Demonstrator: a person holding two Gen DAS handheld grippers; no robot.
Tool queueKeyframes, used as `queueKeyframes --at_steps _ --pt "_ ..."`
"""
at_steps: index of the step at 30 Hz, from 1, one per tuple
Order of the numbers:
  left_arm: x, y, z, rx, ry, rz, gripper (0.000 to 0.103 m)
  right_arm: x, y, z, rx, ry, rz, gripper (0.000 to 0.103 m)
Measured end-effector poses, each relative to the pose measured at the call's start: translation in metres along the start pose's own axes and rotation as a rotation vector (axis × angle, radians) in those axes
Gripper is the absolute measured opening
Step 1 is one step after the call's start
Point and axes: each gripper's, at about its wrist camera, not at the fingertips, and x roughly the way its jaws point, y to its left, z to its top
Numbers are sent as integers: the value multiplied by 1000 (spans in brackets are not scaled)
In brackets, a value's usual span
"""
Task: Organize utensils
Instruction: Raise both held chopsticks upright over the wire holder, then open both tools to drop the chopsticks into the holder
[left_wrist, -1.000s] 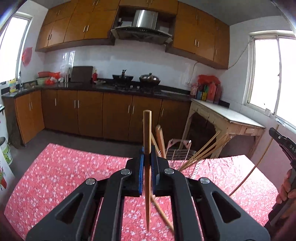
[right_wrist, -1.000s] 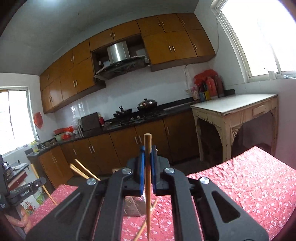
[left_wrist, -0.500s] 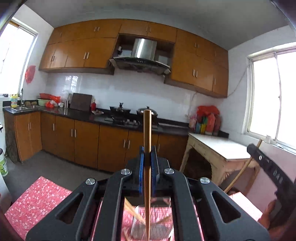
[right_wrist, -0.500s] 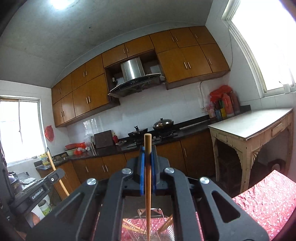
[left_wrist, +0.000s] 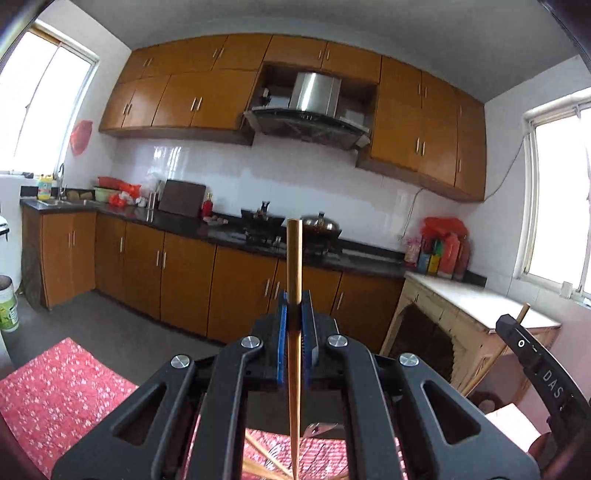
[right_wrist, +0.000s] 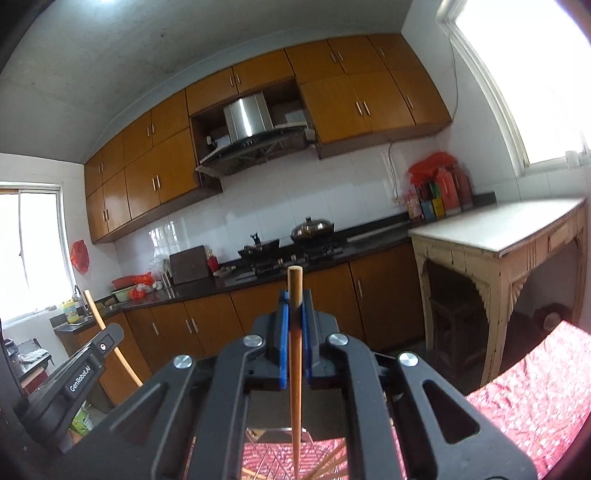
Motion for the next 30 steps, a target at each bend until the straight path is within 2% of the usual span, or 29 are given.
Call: queueKeyframes --at_steps 9,10,11,13,14,16,19,25,30 --pt "12 9 -14 32 148 -4 7 17 -19 -30 9 130 -69 11" --pt "13 10 -14 31 156 -3 7 15 -21 -31 4 132 -81 16" --pt "11 12 -14 30 170 -2 7 12 -22 -32 -2 131 -97 26" --pt "6 14 -10 31 173 9 14 2 -26 -31 -5 114 -131 40" --pt "2 15 -7 32 175 15 17 -4 -28 -29 -2 106 -140 42" --pt "-5 17 -2 35 171 25 27 -13 -33 -27 0 101 -151 43" --pt "-17 21 4 42 161 42 31 -31 -37 -25 -10 93 -169 43" --pt "-46 40 9 20 177 73 34 -70 -45 -36 -10 116 -195 44" --pt "-74 57 1 17 186 92 36 -94 -51 -65 -4 180 -204 44"
